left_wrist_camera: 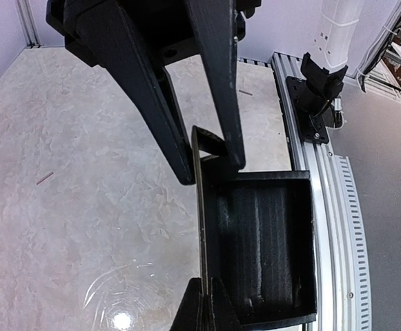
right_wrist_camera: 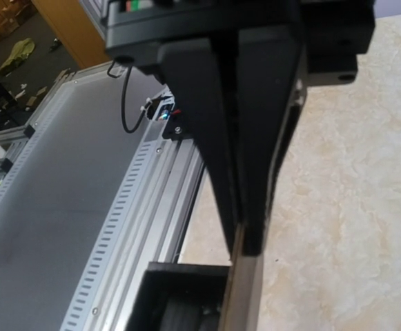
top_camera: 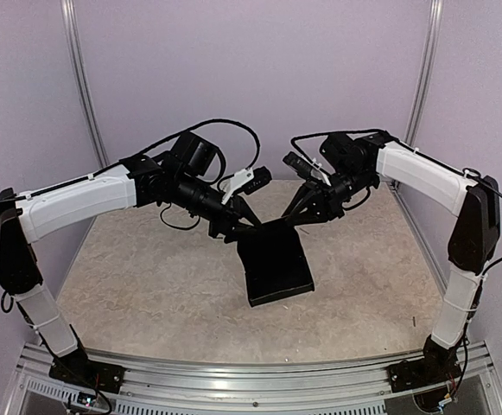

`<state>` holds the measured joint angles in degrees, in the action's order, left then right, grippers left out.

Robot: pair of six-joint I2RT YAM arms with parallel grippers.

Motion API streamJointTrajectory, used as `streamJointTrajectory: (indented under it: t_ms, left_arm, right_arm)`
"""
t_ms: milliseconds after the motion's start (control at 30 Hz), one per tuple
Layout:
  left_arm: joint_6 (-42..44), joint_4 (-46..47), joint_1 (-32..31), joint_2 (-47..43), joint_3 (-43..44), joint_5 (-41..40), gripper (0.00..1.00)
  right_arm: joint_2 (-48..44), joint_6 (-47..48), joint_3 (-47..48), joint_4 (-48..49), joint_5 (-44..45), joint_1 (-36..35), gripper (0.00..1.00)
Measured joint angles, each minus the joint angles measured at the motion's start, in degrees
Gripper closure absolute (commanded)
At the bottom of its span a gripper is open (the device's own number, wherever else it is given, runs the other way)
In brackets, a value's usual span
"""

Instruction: Fold the paper box

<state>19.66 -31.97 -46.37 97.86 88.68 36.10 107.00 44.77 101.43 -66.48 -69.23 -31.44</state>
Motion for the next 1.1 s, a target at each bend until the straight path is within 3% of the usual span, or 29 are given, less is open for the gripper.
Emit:
streamJointTrajectory:
  t_ms: [233, 433, 833, 967, 1100]
  left_arm:
    - [-0.3, 1.1, 0.2, 0.0, -0.8, 1.0, 1.00]
    - [-1.0, 0.7, 0.7, 0.0, -1.2, 2.5, 0.99]
    - [-3.3, 1.1, 2.3, 0.0, -3.0, 8.5, 0.98]
    - [-4.9, 1.5, 3.2, 0.0, -3.4, 10.8, 0.98]
    - [-6.2, 2.3, 4.0, 0.0, -4.1, 12.5, 0.97]
  right_arm:
    - [0.0, -1.9, 0.0, 1.6, 0.8, 0.0, 0.88]
    - [0.6, -4.4, 0.1, 2.6, 1.2, -0.7, 0.98]
    - [1.8, -6.9, 0.4, 4.0, 1.2, -2.7, 0.94]
    - [1.8, -10.1, 0.3, 6.3, 1.2, -2.8, 1.00]
    - [1.7, -12.5, -0.1, 8.3, 1.5, -3.0, 1.00]
